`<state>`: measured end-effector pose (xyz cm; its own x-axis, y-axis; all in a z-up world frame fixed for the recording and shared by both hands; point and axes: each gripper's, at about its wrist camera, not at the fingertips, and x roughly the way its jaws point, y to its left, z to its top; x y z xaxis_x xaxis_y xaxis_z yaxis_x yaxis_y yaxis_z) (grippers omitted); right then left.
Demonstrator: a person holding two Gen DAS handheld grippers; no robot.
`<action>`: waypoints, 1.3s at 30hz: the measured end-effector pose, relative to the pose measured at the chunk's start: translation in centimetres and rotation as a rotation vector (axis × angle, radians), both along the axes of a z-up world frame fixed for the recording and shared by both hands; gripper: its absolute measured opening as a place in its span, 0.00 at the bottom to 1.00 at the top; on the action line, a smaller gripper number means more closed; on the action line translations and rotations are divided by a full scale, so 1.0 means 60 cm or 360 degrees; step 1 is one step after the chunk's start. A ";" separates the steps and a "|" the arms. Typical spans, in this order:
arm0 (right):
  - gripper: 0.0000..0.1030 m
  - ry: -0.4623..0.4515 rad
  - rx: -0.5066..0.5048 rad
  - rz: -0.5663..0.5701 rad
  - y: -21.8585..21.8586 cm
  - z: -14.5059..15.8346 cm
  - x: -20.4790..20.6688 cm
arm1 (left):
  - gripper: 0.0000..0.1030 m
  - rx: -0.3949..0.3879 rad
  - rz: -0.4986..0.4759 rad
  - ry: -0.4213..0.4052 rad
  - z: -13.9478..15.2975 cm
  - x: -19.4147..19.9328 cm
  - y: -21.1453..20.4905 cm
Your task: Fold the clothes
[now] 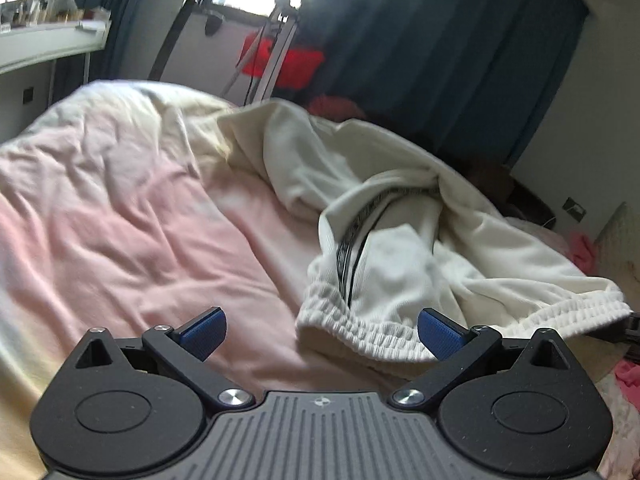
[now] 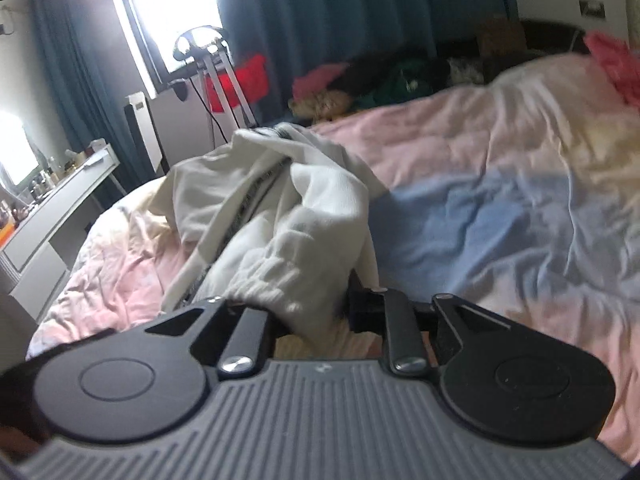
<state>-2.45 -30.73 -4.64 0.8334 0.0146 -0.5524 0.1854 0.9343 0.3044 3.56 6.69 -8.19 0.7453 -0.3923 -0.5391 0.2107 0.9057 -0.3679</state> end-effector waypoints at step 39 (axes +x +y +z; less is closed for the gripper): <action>0.79 0.0473 0.1215 -0.0098 -0.103 -0.182 0.034 | 0.19 -0.0626 0.0358 0.0187 -0.064 0.112 0.098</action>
